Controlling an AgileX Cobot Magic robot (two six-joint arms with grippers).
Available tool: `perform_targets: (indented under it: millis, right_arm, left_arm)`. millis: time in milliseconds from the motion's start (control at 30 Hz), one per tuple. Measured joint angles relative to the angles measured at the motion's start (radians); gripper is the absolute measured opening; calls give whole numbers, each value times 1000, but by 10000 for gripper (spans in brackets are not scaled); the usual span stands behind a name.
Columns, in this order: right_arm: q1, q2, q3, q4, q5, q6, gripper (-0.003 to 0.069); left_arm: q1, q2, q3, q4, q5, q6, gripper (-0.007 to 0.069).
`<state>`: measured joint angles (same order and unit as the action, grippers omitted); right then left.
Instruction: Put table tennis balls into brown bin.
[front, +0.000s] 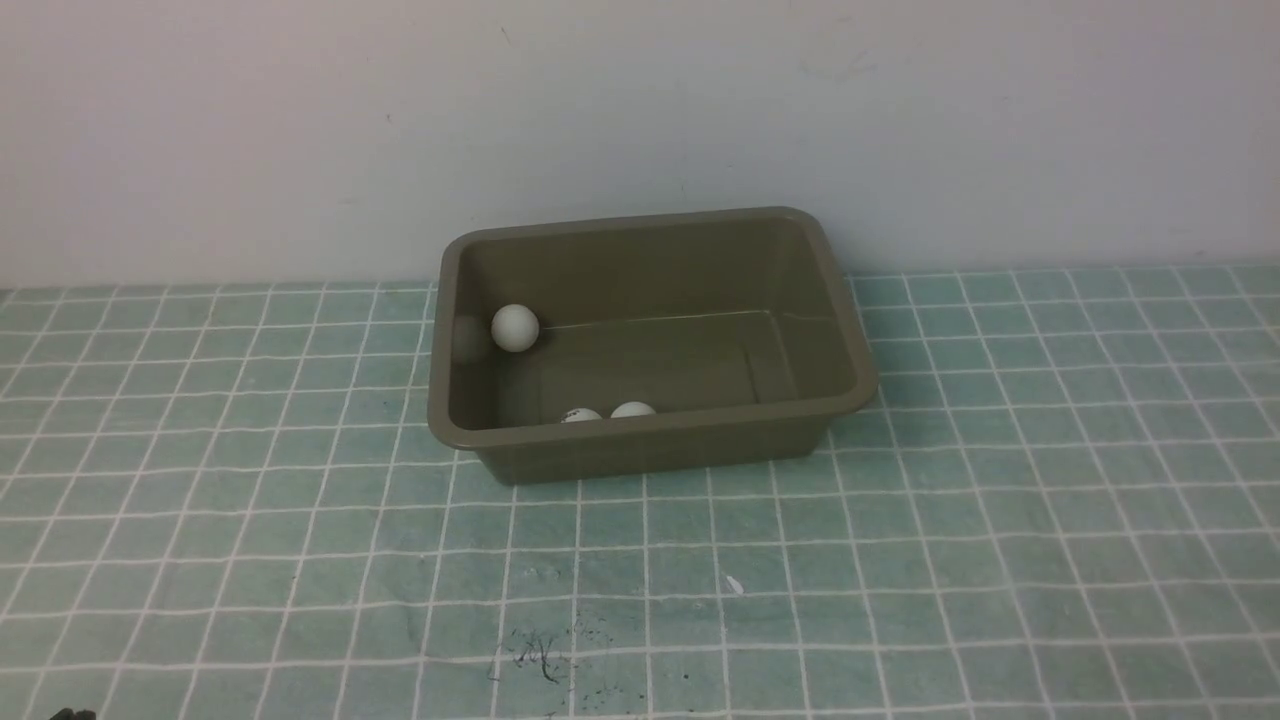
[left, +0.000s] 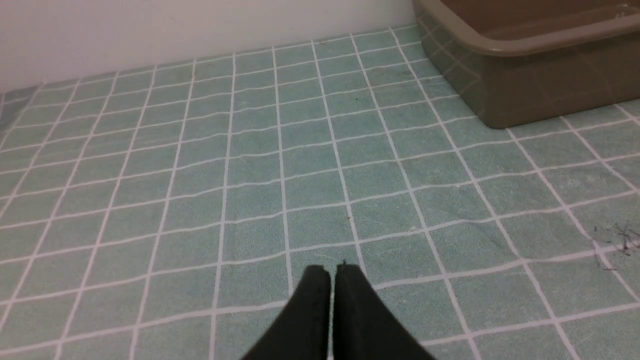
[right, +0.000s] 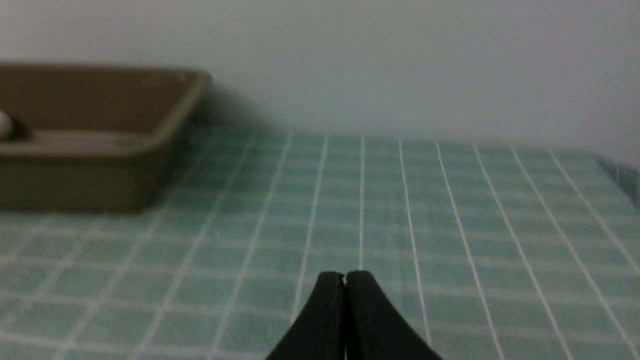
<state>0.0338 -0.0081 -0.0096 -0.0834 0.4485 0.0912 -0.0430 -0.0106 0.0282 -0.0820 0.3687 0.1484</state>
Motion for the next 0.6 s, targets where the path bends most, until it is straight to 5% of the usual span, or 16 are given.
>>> perform_targets:
  millis: [600]
  right_arm:
    - [-34, -3, 34, -8, -96, 2, -13]
  left_arm:
    - [0, 0, 0, 3, 2, 0, -5]
